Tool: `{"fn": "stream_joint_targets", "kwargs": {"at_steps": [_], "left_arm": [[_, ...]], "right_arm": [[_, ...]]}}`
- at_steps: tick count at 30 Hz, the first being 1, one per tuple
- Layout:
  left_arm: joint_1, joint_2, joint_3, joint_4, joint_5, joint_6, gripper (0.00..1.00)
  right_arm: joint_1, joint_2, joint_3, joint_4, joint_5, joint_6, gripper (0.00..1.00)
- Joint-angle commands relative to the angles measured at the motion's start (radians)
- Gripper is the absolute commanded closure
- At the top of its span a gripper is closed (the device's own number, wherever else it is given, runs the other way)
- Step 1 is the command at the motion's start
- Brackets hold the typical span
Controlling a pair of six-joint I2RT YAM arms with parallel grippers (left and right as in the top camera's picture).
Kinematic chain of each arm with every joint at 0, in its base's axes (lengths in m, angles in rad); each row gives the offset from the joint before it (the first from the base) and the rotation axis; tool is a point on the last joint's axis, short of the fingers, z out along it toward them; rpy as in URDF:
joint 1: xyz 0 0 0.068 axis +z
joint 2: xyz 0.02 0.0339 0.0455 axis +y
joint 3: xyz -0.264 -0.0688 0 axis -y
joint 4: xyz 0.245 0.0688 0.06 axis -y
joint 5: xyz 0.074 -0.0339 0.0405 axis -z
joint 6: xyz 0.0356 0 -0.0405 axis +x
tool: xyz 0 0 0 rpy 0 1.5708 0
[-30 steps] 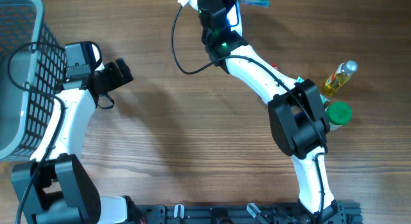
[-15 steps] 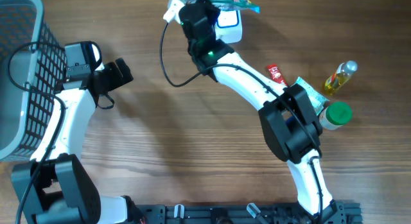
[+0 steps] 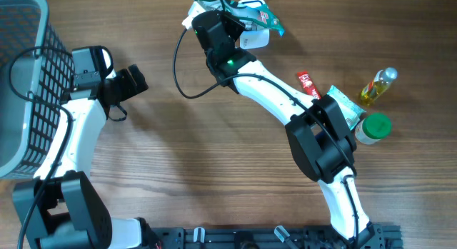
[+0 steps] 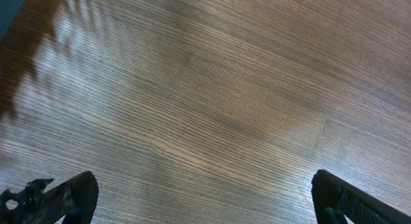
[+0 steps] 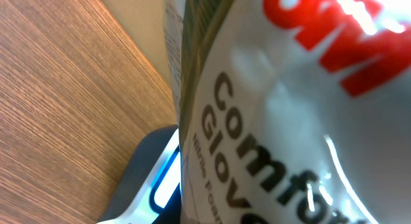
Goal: Scan the item barcode
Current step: 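Lift the gloves pack with the right gripper and hold it at the scanner, then carry the gloves pack right and release it beside the other items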
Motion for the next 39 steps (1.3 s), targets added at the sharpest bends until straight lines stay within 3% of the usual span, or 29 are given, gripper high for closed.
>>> {"fn": "stream_joint_targets", "kwargs": {"at_steps": [1,8,12,13,16,19,23,25,30,34,35,36,39], "left_arm": [[0.005,0.003,0.002,0.003,-0.006,0.012,0.0],[0.005,0.003,0.002,0.003,-0.006,0.012,0.0],[0.005,0.003,0.002,0.003,-0.006,0.012,0.0],[0.005,0.003,0.002,0.003,-0.006,0.012,0.0],[0.005,0.003,0.002,0.003,-0.006,0.012,0.0],[0.005,0.003,0.002,0.003,-0.006,0.012,0.0],[0.005,0.003,0.002,0.003,-0.006,0.012,0.0],[0.005,0.003,0.002,0.003,-0.006,0.012,0.0],[0.005,0.003,0.002,0.003,-0.006,0.012,0.0],[0.005,0.003,0.002,0.003,-0.006,0.012,0.0],[0.005,0.003,0.002,0.003,-0.006,0.012,0.0],[0.005,0.003,0.002,0.003,-0.006,0.012,0.0],[0.005,0.003,0.002,0.003,-0.006,0.012,0.0]], "right_arm": [[0.0,0.008,0.004,-0.014,0.01,0.173,0.96],[-0.002,-0.016,0.005,-0.002,0.085,0.204,0.96],[-0.03,-0.164,0.005,-0.057,0.081,0.21,0.96],[-0.036,-0.202,0.005,-0.106,0.07,0.224,0.96],[-0.072,-0.392,0.005,-0.525,-0.107,0.452,0.96],[-0.12,-0.475,0.005,-0.79,-0.307,0.609,0.96],[-0.257,-0.509,-0.004,-1.121,-0.789,0.631,0.96],[-0.305,-0.507,-0.047,-1.177,-0.902,0.631,0.95],[-0.37,-0.505,-0.259,-1.166,-0.904,0.669,0.92],[-0.374,-0.505,-0.375,-1.112,-0.808,0.757,0.76],[-0.374,-0.505,-0.39,-1.101,-0.782,0.782,0.67],[-0.374,-0.505,-0.4,-1.093,-0.753,0.797,0.47],[-0.374,-0.509,-0.396,-1.072,-0.719,0.808,0.09]]}}
